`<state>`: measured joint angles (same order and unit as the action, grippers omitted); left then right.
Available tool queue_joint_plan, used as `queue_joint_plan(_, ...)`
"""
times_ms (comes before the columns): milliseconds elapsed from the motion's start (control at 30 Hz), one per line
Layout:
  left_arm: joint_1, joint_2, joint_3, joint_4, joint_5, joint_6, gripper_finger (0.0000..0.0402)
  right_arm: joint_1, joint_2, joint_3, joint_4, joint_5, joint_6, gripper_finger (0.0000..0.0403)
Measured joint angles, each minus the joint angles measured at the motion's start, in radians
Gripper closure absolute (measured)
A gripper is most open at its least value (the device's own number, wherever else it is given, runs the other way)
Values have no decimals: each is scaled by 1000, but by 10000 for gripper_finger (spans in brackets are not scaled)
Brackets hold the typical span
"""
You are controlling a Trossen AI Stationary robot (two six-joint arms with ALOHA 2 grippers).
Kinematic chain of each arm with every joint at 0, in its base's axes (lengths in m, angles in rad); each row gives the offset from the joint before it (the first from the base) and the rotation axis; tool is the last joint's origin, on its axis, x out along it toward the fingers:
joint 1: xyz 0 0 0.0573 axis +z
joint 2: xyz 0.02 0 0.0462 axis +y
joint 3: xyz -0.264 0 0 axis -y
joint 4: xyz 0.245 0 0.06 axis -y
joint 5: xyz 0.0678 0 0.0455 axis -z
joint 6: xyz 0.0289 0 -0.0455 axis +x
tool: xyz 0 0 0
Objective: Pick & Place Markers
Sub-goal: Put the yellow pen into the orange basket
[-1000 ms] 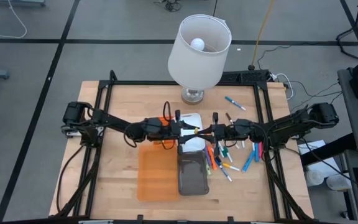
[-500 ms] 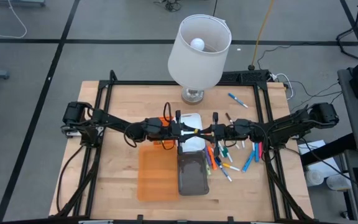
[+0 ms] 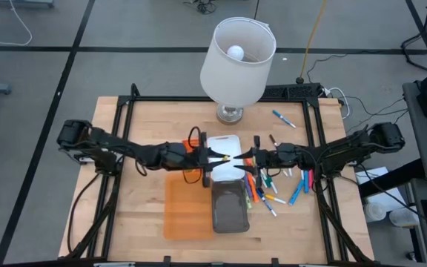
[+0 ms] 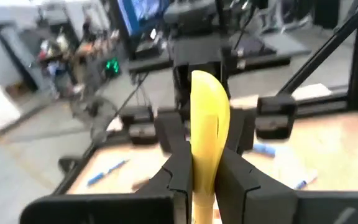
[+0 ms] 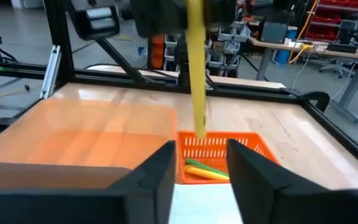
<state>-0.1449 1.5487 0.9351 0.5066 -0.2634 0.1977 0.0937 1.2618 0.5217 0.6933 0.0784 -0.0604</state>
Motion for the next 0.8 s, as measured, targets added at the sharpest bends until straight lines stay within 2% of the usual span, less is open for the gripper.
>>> queue_joint_plan(67,-11,-37,-33,-68,-66,-52,362,0,-12,0,2,0,16,240)
queue_joint_plan(200,-11,-90,-163,-38,-142,-183,362,0,-43,-1,-41,2,18,209)
queue_joint_plan(300,-2,-132,-289,85,-197,-275,362,0,-82,-1,-75,11,22,199)
queue_joint_plan(400,21,-144,-426,231,-205,-385,362,0,-114,-1,-107,40,21,196)
queue_joint_plan(500,49,-146,-513,326,-213,-485,362,0,-140,-1,-127,55,21,198)
queue_joint_plan(700,85,-144,-568,327,-227,-616,362,0,-180,-1,-195,55,21,203)
queue_joint_plan(800,89,-144,-569,321,-225,-631,331,0,-197,0,-229,55,21,202)
